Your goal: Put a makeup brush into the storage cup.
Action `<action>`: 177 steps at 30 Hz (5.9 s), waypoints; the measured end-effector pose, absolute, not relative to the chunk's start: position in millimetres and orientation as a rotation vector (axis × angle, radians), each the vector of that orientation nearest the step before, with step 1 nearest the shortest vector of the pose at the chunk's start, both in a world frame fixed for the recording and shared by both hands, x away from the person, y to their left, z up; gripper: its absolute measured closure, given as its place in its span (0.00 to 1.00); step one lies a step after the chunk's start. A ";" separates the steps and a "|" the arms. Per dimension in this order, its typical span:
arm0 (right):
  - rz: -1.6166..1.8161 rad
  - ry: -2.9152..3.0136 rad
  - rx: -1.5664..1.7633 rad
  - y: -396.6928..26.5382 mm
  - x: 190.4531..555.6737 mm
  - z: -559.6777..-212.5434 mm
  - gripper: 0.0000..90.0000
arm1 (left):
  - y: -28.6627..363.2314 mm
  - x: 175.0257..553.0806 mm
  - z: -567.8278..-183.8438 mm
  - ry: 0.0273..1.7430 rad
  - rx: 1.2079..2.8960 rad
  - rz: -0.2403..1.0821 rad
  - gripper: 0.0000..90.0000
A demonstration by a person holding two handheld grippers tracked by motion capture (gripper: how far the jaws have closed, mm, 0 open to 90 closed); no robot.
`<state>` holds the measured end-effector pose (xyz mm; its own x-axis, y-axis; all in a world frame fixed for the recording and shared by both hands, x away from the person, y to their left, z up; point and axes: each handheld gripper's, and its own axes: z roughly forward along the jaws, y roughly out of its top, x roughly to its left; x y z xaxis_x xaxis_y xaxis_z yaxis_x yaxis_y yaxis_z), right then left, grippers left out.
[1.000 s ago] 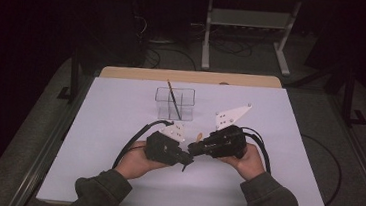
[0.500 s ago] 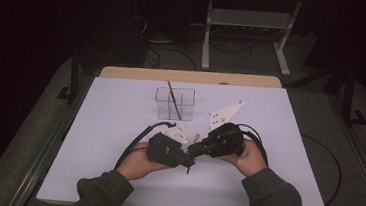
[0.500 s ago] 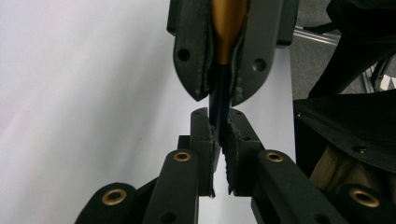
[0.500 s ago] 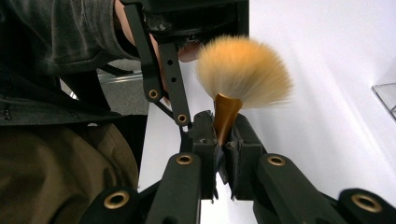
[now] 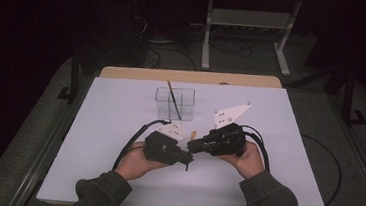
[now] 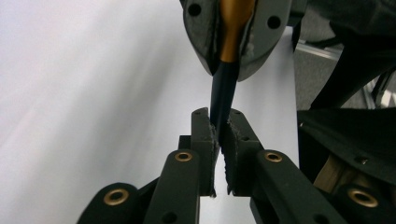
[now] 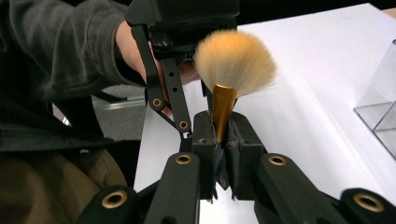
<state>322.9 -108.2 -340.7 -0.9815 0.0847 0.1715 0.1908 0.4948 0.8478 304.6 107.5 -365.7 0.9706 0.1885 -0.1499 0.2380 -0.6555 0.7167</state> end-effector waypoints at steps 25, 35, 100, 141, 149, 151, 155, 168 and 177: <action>-1.452 -2.645 -0.271 -98.1 328.1 -339.8 0.92 | 111.9 305.5 -364.8 0.335 2.276 -0.069 0.87; -1.330 -2.703 -0.272 -97.8 337.3 -339.0 0.92 | 126.8 306.4 -367.3 0.378 2.302 0.003 0.75; -1.170 -2.799 -0.288 -88.3 394.4 -321.4 0.92 | 196.5 291.0 -379.3 0.542 2.314 0.153 0.40; -1.180 -2.842 -0.309 -67.0 439.8 -284.5 0.92 | 231.9 283.2 -392.9 0.641 2.273 0.193 0.33; -1.171 -2.851 -0.302 -59.4 447.8 -275.9 0.92 | 237.0 282.7 -393.2 0.662 2.261 0.206 0.32; -1.167 -2.856 -0.296 -56.7 449.5 -273.6 0.92 | 238.0 282.6 -392.5 0.659 2.262 0.211 0.32; -1.171 -2.863 -0.283 -51.7 453.4 -268.9 0.92 | 240.1 282.9 -392.1 0.655 2.265 0.217 0.32; -1.182 -2.873 -0.283 -41.8 468.0 -258.4 0.92 | 242.2 282.6 -394.8 0.665 2.269 0.209 0.31; -1.184 -2.865 -0.307 -35.1 481.2 -255.9 0.92 | 243.1 282.4 -395.5 0.674 2.258 0.203 0.31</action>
